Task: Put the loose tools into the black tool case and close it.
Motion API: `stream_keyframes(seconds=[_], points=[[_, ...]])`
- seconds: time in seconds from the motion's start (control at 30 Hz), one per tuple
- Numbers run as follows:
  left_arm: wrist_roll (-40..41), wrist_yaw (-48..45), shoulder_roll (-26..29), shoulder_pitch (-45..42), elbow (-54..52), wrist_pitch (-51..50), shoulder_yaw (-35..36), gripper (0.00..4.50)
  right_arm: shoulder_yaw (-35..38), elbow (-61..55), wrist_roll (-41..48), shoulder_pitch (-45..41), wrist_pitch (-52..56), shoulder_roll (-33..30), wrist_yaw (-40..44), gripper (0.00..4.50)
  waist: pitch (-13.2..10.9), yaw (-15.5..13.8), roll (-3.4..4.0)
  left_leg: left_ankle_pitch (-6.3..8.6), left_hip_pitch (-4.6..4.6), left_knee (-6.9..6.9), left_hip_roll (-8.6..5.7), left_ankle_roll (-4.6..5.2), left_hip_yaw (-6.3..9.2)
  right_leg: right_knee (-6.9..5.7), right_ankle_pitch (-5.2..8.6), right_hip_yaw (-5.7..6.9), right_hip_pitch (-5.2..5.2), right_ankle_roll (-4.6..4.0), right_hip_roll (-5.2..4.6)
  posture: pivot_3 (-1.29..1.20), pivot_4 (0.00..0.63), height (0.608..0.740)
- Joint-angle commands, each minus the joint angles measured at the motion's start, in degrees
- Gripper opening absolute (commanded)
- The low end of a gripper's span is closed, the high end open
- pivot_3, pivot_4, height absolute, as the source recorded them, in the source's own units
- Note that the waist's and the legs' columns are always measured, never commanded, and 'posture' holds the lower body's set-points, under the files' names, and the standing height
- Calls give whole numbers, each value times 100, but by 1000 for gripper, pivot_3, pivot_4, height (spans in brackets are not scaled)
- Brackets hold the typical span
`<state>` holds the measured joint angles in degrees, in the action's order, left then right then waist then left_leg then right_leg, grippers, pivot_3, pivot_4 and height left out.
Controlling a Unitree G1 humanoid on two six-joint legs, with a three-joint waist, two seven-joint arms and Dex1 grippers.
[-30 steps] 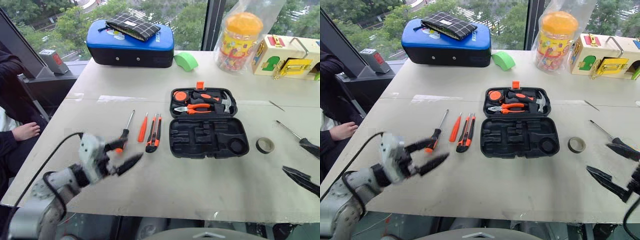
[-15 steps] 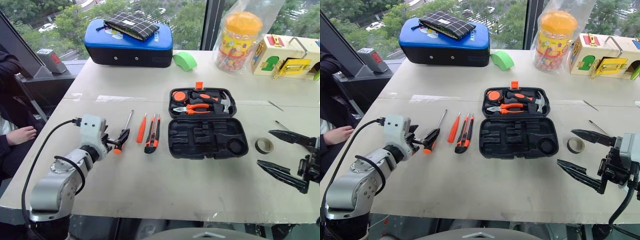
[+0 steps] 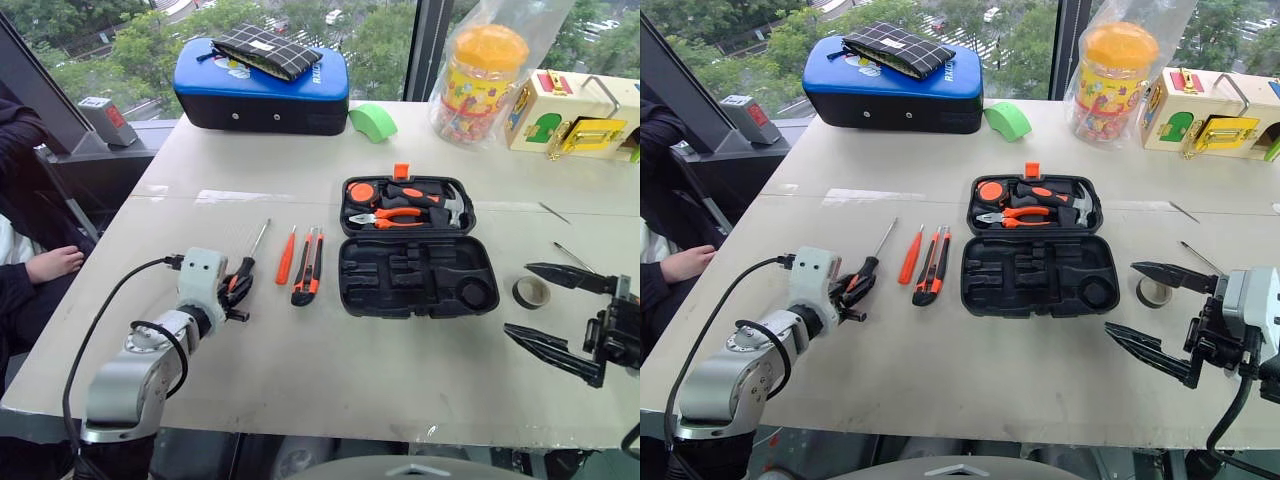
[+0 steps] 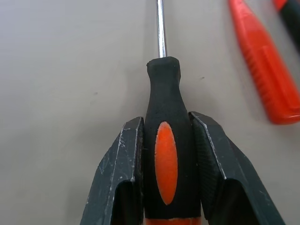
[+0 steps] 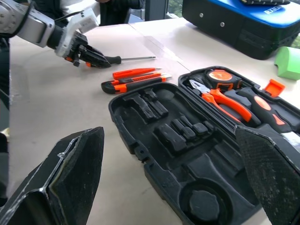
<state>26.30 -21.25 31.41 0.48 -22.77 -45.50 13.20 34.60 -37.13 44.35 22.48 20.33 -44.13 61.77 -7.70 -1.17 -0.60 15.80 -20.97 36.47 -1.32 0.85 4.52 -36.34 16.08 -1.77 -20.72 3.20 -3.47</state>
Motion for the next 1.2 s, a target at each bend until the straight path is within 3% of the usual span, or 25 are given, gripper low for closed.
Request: stream_keyframes(seconds=[0.03,0.13,0.2,0.3,0.43,0.57,0.7,1.2], points=[[550,-1997,964,-1046,-86,562,-220,833,202,-43,-18,196,-79,124,-112,4500,-10,-55,-19,-2,-11,7,0,-4,16,0,0,18,-2,-2,0,0,150,740],[173,-3336,1541,-1839,315,1180,-1209,833,430,-23,-57,422,-117,185,-161,4500,8,-90,18,-12,-25,6,-9,-21,31,5,0,43,-7,-5,2,0,150,740],[-439,-3939,1506,-2652,936,1814,-2064,833,678,7,-72,632,-146,250,-182,4500,26,-105,61,-11,-17,0,-25,-17,4,18,1,36,1,-2,-9,0,150,740],[-1207,-4511,1274,-3476,1737,2607,-2973,833,914,21,-77,838,-159,298,-209,4500,12,-64,44,-1,-15,-2,-39,5,-4,19,2,28,1,5,2,0,150,740],[-2468,-4306,-25,-4906,3888,3406,-4099,833,1260,-125,-39,1091,-107,417,-413,4500,-4,-42,14,0,-35,20,-40,9,15,17,4,38,-3,11,34,0,150,740],[-2922,-4221,-563,-5357,5077,4038,-4276,833,1222,-417,-20,1151,0,459,-702,4500,-7,98,9,7,-58,52,-38,20,25,-11,10,39,-23,23,41,0,150,740],[-3095,-4385,-757,-5467,5391,4173,-4282,833,1160,-708,64,1238,95,548,-970,4500,-7,128,9,9,-59,60,-28,24,42,-40,18,44,-31,35,40,0,150,740],[-3445,-4330,-510,-5484,5548,3808,-4166,833,1269,-798,141,1478,71,634,-1099,4500,-7,156,8,9,-29,79,-33,24,42,-60,18,39,-1,36,39,0,150,740]])
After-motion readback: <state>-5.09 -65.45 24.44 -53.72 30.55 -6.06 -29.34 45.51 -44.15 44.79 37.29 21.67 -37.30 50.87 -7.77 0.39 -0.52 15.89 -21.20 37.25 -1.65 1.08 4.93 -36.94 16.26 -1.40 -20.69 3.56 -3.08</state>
